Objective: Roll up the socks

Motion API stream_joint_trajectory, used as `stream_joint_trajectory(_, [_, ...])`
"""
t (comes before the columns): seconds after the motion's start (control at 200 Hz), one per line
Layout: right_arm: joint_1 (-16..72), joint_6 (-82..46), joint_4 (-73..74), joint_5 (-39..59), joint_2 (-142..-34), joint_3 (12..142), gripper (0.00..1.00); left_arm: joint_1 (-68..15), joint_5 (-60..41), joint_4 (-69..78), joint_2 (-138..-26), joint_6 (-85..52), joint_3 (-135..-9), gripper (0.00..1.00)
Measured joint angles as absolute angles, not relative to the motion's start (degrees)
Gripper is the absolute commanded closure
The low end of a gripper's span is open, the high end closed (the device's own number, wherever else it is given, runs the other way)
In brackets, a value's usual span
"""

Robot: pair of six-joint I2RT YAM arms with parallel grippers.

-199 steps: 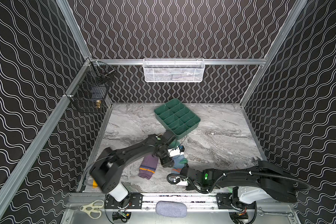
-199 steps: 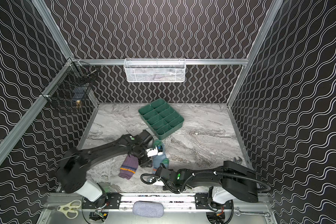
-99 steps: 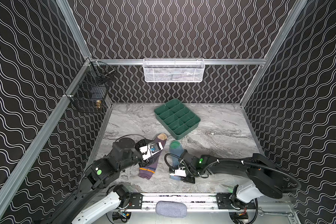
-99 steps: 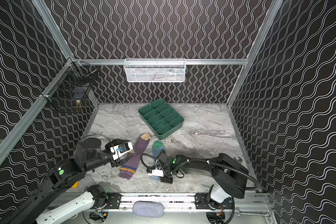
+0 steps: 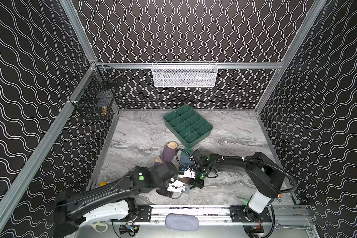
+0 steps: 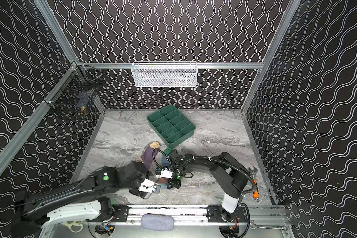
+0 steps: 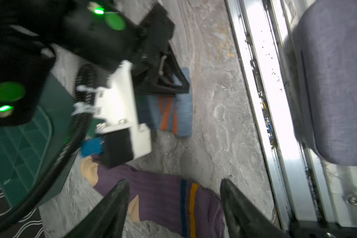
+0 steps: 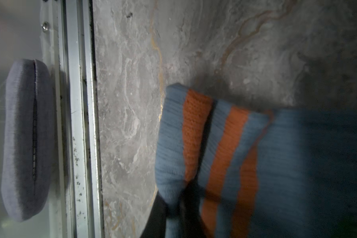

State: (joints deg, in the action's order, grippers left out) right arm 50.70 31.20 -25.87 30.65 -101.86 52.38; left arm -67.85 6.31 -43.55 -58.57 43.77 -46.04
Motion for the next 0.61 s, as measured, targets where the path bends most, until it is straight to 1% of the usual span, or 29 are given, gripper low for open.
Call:
stream_joint_trajectory(0.12, [49.8, 32.23, -25.54, 33.43, -103.55, 53.08, 1.0, -70.59, 9.54, -37.43, -66.5, 42.11, -42.28, 0.31])
stream_joint_trajectory(0.27, [49.12, 32.73, -25.47, 36.16, -105.19, 53.91, 1.0, -71.02, 12.73, -29.52, -74.54, 38.83, -40.27, 0.4])
stream_joint_trajectory(0.48, [48.8, 33.01, -25.45, 36.88, -105.34, 53.93, 1.0, -71.07, 13.56, -24.21, -80.75, 35.55, -40.32, 0.48])
stream_joint_trajectory(0.571, [48.62, 33.06, -25.23, 37.19, -105.34, 53.74, 1.0, -71.11, 13.17, -23.31, -83.48, 34.57, -40.49, 0.53])
stream_joint_trajectory(0.606, [48.51, 33.19, -25.08, 37.43, -105.32, 53.63, 1.0, -71.11, 13.26, -22.96, -84.62, 34.24, -40.71, 0.56])
